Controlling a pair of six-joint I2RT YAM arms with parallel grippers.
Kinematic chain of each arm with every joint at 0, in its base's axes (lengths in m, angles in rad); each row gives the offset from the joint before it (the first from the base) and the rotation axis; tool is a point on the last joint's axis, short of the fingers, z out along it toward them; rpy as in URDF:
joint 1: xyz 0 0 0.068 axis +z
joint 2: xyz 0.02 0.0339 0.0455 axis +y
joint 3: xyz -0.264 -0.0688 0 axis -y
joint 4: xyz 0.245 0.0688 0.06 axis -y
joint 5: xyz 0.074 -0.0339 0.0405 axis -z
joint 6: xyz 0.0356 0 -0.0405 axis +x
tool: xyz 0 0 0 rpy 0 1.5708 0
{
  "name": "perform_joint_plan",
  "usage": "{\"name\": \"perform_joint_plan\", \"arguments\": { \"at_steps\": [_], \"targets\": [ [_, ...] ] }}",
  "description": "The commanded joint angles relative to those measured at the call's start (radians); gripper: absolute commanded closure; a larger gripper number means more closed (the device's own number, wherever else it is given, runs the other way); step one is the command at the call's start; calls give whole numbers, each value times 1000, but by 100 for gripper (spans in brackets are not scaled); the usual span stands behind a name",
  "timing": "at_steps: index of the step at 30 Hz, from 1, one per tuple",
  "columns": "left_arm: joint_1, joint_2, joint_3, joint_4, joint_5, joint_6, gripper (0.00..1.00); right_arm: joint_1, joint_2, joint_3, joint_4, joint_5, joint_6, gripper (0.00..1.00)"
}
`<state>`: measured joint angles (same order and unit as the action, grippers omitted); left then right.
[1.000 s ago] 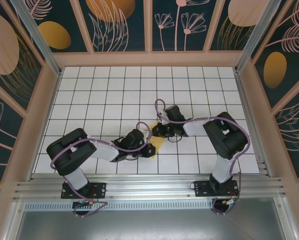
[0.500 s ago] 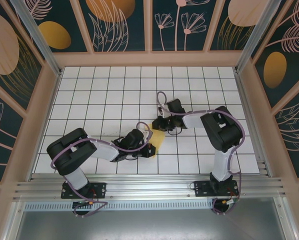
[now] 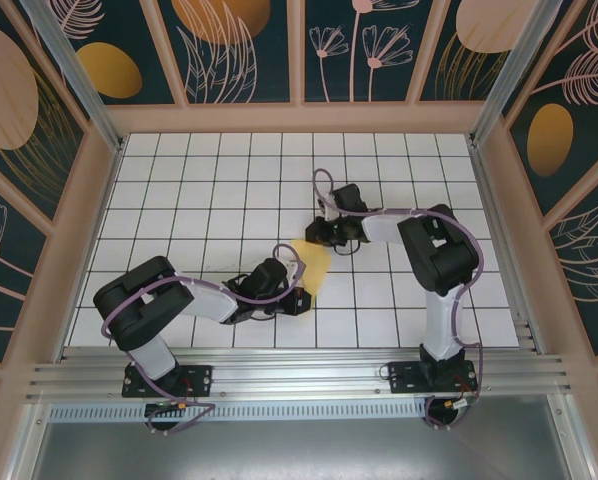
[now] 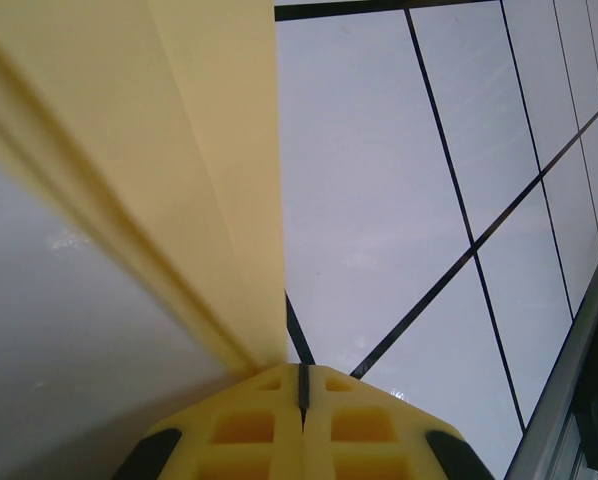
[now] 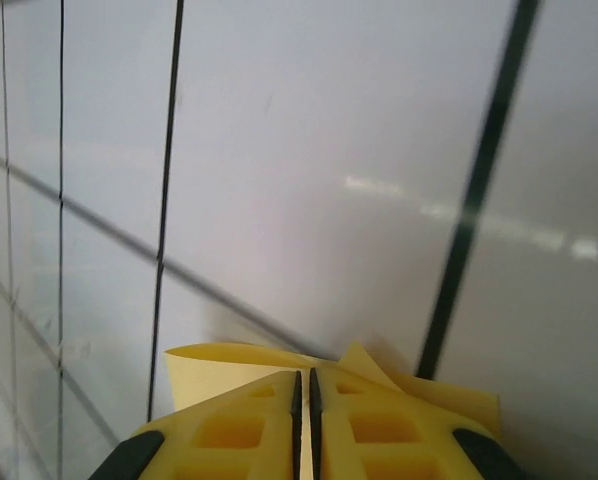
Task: Fold a paper plane with a square sheet of paper (pick it up from the middle)
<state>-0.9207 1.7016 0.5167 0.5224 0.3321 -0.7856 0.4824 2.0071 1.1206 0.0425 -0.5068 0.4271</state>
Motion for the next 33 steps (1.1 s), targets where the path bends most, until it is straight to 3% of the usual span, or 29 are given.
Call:
{"name": "perform_joint_plan", "arguments": {
  "at_steps": [1,9,14,20,24,33],
  "targets": [
    [-5,78,-99,-358,13,22,100,-60,45,53,24,132,-42,85],
    [-5,42,-72,-378,7,21,100,-71,22,61,9,90,-38,85],
    [-6,-157,-33,-386,-8,-22,99,-60,-37,-74,74,79,25,85],
    [5,-318,40,-321,-80,-149,88,-15,-172,-268,170,133,159,86],
    [8,-294,103,-270,-115,-188,84,25,-262,-372,207,186,257,86],
    [9,-110,152,-137,-42,-267,84,120,-420,-531,250,301,423,85]
  ]
}}
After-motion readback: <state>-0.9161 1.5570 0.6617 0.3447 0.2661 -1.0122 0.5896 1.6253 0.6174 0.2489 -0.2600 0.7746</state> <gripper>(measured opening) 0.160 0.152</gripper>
